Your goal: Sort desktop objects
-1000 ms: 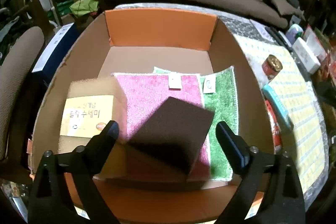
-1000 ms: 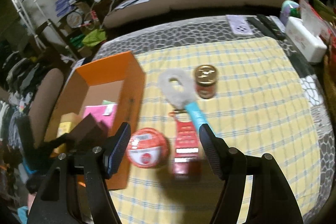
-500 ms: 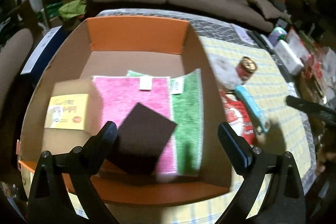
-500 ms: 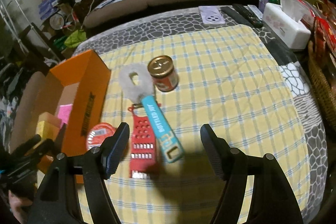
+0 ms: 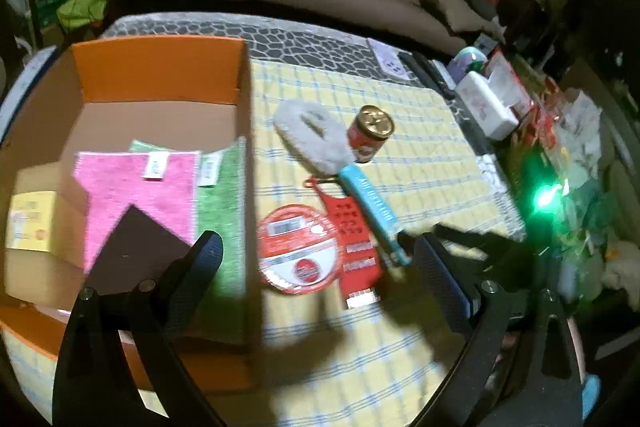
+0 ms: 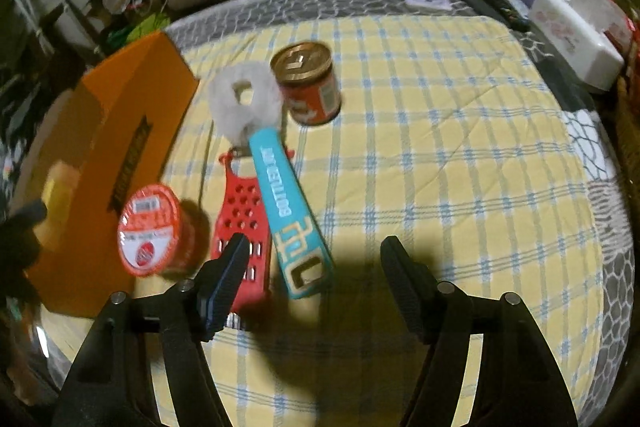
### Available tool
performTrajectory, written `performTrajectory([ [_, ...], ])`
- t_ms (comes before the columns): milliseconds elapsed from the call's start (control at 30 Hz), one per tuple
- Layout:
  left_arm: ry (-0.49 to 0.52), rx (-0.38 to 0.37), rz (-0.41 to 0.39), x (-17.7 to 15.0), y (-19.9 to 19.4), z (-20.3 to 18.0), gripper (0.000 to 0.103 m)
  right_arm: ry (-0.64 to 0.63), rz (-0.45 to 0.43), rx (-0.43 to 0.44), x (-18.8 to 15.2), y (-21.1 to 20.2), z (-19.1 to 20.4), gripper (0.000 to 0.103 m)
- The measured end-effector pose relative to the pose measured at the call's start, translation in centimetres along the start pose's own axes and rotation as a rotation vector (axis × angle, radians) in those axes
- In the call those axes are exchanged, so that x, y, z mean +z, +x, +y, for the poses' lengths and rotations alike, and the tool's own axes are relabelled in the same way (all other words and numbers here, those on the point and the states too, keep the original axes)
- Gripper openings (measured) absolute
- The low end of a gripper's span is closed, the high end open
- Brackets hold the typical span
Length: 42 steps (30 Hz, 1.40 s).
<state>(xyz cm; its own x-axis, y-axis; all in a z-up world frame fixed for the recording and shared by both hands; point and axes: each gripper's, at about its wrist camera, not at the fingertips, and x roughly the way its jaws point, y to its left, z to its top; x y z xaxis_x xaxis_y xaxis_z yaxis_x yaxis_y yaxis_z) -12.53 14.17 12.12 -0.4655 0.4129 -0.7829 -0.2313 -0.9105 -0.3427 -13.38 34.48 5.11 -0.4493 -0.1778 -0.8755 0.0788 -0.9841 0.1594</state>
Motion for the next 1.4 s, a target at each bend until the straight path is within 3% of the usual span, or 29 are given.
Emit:
performTrajectory([
  [300,-0.052,-0.025,0.006,1.5,2.1,-1.5,0.099,-0.061,0.059,-0.007,-0.9,3.6,0.4,0.036],
  [600,-0.066,-0.040,0.011,2.1,2.9,-2.9,0.099,-0.049,0.045,0.021,-0.7,3.1,0.3,0.035],
  [800,-0.145,-0.109,0.024,3.0,3.9,-2.7,0.099,-0.002,0.028,0.081,-0.3,1.8,0.0,0.035],
  [967,-0.228,-0.154,0.086,3.5,6.3,-2.3,0.101,0.023,0.014,0.128,0.0,0.9,0.0,0.034],
  [1067,-0.223,-0.120,0.081,3.9,7.1,-2.8,0.103,0.044,0.016,0.160,0.1,0.7,-0.2,0.034],
  [1167,-0.217,-0.106,0.104,4.5,7.7,-3.2,0.102,0.074,0.020,0.201,0.1,0.6,-0.8,0.033],
  [1400,-0.171,-0.154,0.090,5.0,6.6,-4.5,0.102,0.211,0.018,0.373,-0.1,0.0,-3.0,0.032],
])
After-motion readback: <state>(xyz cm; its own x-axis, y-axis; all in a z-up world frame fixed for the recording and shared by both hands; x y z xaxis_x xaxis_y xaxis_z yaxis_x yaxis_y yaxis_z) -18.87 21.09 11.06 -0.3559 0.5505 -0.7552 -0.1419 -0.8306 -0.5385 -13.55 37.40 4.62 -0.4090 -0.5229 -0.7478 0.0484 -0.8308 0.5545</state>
